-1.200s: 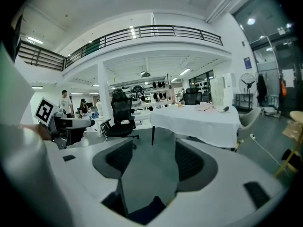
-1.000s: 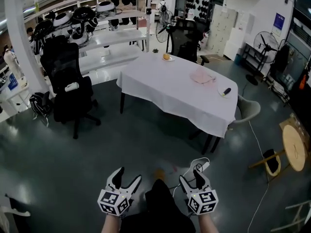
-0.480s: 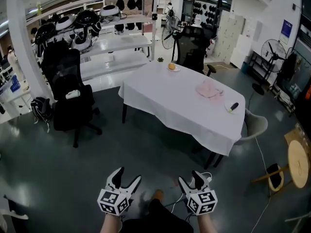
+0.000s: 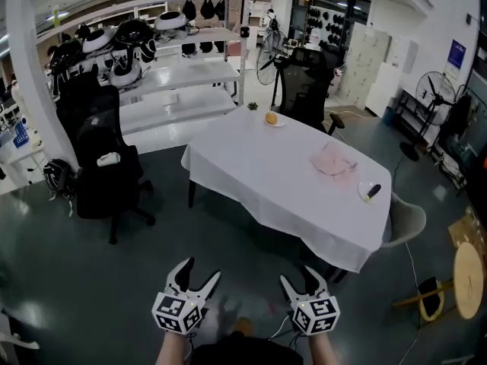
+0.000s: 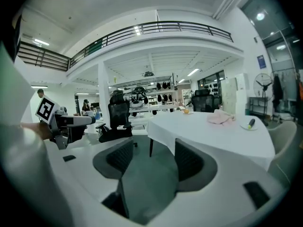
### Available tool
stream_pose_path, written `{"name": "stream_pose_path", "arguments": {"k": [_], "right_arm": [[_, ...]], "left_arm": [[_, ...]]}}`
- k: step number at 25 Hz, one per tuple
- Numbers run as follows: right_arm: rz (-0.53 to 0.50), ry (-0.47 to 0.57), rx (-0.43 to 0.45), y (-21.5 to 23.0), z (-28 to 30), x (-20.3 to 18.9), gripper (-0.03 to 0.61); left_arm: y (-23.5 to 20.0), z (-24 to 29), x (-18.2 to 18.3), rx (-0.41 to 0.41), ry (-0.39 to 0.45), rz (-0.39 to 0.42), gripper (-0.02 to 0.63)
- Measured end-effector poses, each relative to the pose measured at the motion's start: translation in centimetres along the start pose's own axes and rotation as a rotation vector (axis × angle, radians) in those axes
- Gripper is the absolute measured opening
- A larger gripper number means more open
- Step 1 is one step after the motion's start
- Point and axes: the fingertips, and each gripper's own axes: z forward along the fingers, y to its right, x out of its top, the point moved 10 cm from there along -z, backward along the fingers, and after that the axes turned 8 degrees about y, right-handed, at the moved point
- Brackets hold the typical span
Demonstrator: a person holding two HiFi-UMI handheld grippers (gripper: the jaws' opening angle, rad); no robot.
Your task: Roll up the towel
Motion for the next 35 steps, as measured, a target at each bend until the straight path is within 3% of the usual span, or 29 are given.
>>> {"name": "stream_pose_path", "arguments": {"k": [10, 14, 24, 35], "right_arm": [[0.0, -0.006, 0.003, 3.7, 4.8, 0.6, 0.272], [0.006, -0.025, 0.015, 3.7, 5.1, 0.2, 0.272], [0.005, -0.08, 0.02, 3.9, 4.0, -1.9, 0.272], [0.033, -0.085, 0.009, 6.4, 7.2, -1.5, 0.271]], "left_arm": [[-1.7, 6.3, -0.5, -0.002, 0.018, -0.005, 0.348], [-1.3, 6.7, -0.8, 0.002, 0.026, -0.04, 0.348], [-1.4, 5.9, -2.4, 0.032, -0.019, -0.036, 0.348], [-2.1, 10.3, -3.0, 0.01, -0.045, -0.038, 0.348]]}}
